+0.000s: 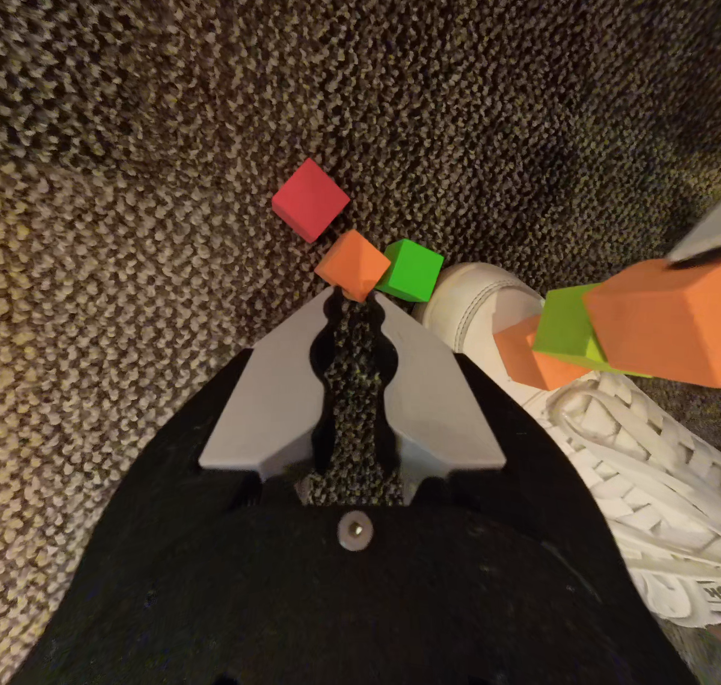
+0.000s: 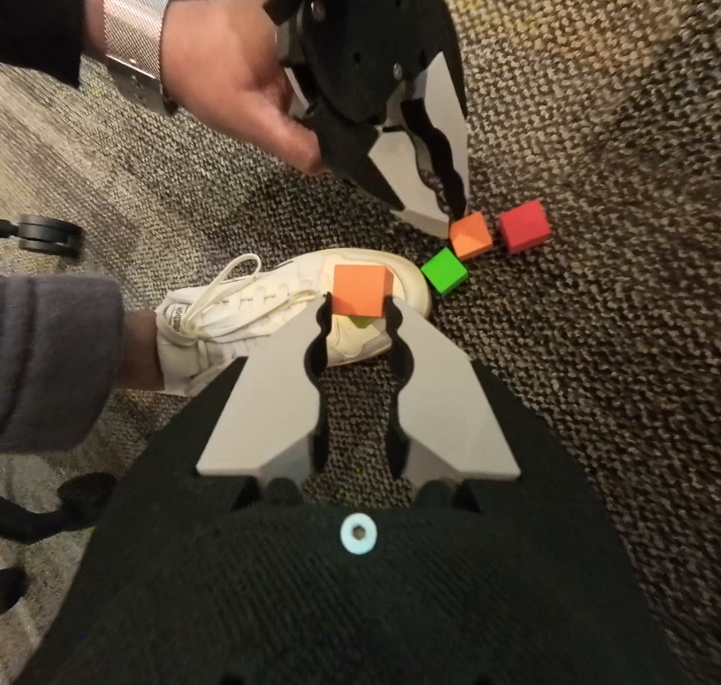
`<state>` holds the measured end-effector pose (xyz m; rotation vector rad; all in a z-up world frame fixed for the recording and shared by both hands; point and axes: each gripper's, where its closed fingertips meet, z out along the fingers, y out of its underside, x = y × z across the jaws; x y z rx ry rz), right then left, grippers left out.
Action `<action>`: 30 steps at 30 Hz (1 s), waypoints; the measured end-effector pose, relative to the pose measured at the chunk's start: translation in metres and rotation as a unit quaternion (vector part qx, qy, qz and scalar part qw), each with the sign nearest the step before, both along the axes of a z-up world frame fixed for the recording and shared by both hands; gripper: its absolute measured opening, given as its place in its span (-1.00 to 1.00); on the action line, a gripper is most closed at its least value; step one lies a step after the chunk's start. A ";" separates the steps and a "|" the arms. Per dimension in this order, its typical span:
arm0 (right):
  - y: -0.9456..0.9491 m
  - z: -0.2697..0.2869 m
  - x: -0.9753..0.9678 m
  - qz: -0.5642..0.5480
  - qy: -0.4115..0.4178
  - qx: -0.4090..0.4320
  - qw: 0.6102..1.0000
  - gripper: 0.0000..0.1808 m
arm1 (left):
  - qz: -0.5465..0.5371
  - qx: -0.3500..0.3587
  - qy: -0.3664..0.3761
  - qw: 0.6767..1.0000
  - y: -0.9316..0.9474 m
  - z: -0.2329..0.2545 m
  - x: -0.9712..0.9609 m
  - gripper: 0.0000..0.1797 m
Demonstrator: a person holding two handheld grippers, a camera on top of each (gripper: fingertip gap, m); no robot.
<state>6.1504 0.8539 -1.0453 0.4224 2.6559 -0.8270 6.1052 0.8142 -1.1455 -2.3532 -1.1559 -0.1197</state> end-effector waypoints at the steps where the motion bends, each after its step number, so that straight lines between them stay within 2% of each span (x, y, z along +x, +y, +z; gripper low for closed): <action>1: 0.000 -0.001 0.001 0.002 0.002 0.001 1.000 -0.73 | 0.001 0.000 0.005 1.000 0.000 0.002 0.000 -0.91; 6: 0.004 -0.002 0.000 -0.003 0.000 0.001 1.000 -0.72 | -0.002 -0.002 0.011 1.000 -0.001 0.004 0.003 -0.91; 12: 0.008 -0.002 -0.001 -0.009 -0.008 -0.004 1.000 -0.71 | 0.003 -0.003 0.024 1.000 0.002 0.006 -0.006 -0.57; 16: 0.007 0.000 0.000 -0.007 -0.007 -0.007 1.000 -0.71 | 0.007 -0.015 0.004 1.000 0.003 -0.002 -0.008 -0.47; 27: 0.005 0.000 0.000 -0.001 -0.008 -0.006 1.000 -0.67 | 0.022 0.007 -0.021 1.000 0.004 0.001 -0.005 -0.73; 30: 0.004 0.001 -0.001 -0.002 -0.010 -0.008 1.000 -0.66 | 0.021 0.007 -0.020 1.000 0.003 0.002 -0.004 -0.72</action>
